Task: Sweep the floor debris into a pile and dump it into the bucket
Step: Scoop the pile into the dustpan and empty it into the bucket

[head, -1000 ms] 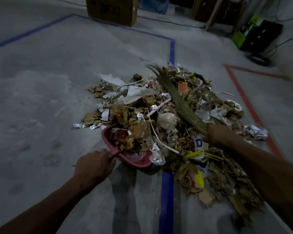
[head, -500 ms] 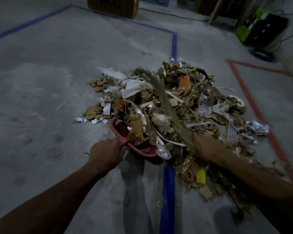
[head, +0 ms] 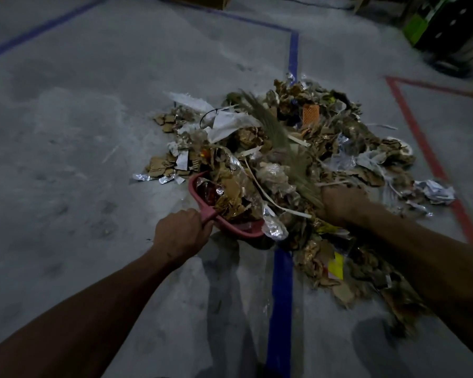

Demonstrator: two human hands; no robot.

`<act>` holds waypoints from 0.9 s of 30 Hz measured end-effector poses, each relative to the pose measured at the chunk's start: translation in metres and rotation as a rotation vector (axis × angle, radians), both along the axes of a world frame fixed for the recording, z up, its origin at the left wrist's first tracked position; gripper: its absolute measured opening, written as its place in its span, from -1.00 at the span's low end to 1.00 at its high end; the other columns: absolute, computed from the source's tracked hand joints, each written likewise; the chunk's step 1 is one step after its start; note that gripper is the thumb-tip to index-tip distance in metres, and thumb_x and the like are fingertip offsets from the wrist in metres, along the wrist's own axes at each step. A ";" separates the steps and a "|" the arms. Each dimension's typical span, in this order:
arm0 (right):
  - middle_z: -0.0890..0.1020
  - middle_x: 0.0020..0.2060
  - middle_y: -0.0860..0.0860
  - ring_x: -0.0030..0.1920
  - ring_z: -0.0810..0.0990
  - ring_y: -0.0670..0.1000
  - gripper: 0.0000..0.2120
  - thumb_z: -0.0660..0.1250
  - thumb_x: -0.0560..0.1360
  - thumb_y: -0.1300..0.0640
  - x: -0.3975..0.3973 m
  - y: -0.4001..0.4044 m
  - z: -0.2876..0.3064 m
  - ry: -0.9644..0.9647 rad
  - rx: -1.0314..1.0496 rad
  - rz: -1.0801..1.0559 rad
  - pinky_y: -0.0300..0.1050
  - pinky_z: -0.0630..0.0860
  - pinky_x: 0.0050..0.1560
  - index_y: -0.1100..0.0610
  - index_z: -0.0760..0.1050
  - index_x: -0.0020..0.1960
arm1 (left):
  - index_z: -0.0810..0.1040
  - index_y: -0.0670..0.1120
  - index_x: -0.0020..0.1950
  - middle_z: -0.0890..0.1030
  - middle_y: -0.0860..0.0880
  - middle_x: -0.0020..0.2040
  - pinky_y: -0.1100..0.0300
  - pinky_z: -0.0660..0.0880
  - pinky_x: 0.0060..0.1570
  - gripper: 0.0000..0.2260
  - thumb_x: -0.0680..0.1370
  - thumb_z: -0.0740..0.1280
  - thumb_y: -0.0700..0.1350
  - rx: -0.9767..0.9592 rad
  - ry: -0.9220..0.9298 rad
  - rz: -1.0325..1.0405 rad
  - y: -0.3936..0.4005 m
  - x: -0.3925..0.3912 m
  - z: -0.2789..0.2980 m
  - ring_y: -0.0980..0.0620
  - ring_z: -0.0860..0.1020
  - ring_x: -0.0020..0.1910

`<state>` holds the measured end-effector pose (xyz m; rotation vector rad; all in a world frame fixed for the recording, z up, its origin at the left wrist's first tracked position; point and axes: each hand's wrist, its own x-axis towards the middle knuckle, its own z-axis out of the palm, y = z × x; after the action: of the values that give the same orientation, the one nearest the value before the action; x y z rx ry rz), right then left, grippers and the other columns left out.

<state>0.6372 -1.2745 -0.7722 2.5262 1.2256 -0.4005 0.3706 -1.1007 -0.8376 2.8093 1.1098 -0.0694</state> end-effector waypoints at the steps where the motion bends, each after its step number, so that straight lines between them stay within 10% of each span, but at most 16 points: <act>1: 0.59 0.04 0.16 -0.04 0.56 0.15 -0.73 0.31 0.53 -0.04 -0.006 0.003 -0.003 0.001 -0.012 0.020 -0.11 0.44 -0.13 0.15 0.45 0.08 | 0.37 -0.05 -0.12 0.39 -0.02 -0.24 0.17 0.32 -0.30 -0.64 0.60 0.09 0.23 -0.004 -0.013 -0.003 0.001 0.001 -0.001 -0.08 0.49 -0.26; 20: 0.56 0.07 0.15 -0.06 0.53 0.13 -0.63 0.28 0.56 -0.04 -0.071 -0.027 -0.005 0.125 0.087 -0.109 -0.08 0.41 -0.15 0.17 0.33 0.23 | 0.37 -0.06 -0.21 0.43 -0.01 -0.28 0.17 0.31 -0.31 -0.70 0.56 0.25 0.13 -0.185 -0.136 0.056 -0.002 0.015 0.002 -0.06 0.47 -0.28; 27: 0.61 0.02 0.15 -0.06 0.61 0.17 -0.72 0.25 0.55 0.03 -0.100 -0.047 0.062 0.250 0.141 -0.212 -0.09 0.41 -0.21 0.17 0.34 0.17 | 0.49 -0.06 -0.15 0.45 0.00 -0.30 0.19 0.27 -0.36 -0.66 0.56 0.23 0.20 -0.199 -0.039 0.093 -0.018 -0.003 0.084 -0.02 0.44 -0.33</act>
<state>0.5371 -1.3210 -0.7106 2.8063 1.1047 -0.7222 0.3679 -1.1184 -0.7532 2.5709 1.1539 -0.1101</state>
